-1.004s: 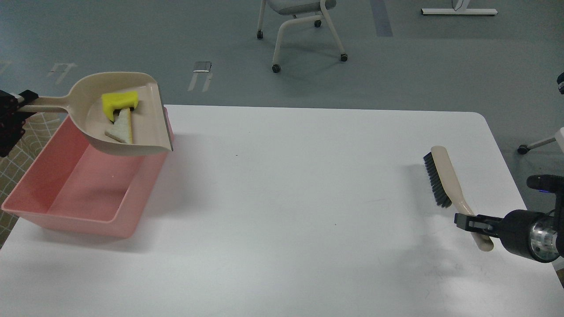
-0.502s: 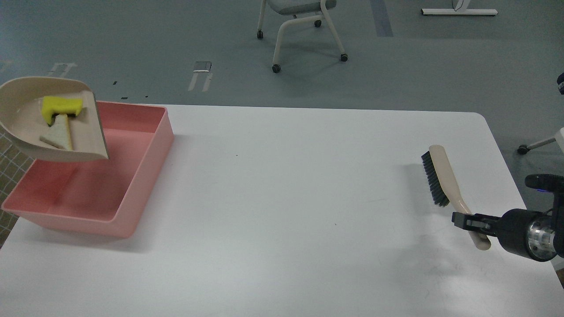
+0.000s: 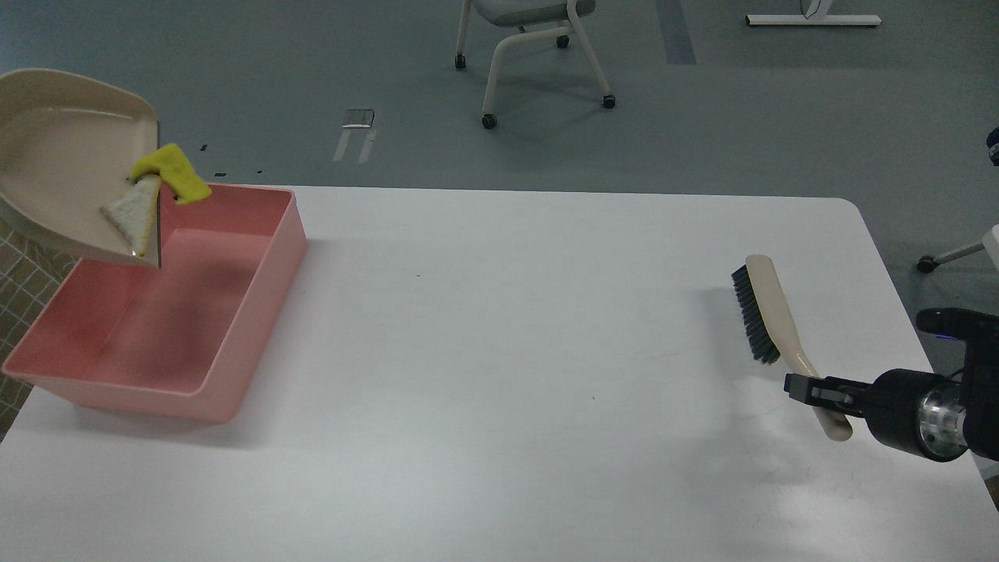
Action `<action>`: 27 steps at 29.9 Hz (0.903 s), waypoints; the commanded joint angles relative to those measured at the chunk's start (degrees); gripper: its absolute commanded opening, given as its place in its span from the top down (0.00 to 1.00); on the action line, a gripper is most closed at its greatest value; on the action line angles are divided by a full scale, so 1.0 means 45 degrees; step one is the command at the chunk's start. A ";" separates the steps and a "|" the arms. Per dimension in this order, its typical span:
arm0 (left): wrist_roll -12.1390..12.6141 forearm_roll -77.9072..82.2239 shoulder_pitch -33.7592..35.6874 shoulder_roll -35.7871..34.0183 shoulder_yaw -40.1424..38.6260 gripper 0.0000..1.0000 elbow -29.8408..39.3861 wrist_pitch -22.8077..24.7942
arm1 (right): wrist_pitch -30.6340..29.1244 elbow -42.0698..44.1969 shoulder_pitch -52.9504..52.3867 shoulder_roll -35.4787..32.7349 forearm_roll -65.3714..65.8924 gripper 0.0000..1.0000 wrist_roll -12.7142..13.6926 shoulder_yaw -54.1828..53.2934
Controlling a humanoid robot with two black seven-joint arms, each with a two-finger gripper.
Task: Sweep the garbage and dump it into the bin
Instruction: 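Tilt the dustpan with the left gripper to dump debris into bin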
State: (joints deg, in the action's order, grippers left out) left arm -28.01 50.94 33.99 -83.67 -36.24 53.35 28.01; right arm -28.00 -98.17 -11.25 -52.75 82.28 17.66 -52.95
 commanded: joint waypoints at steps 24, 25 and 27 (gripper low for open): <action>0.0002 -0.3331 0.1861 0.2963 0.0006 0.79 0.0800 -0.0002 | 0.0000 0.0155 0.0019 -0.0367 0.0407 1.00 0.0000 -0.0148; 0.0002 -0.3331 0.1822 0.3219 0.0025 0.79 0.0781 -0.0002 | 0.0000 0.0155 -0.0001 -0.0367 0.0408 1.00 0.0000 -0.0148; 0.0002 -0.3292 0.1783 0.4156 0.0064 0.78 0.0742 -0.0002 | 0.0000 0.0194 0.0019 -0.0367 0.0447 1.00 0.0000 -0.0148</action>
State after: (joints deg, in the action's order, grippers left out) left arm -28.00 36.16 42.32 -70.09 -36.19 56.92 27.99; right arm -28.00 -97.48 -11.16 -54.23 84.15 17.67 -53.61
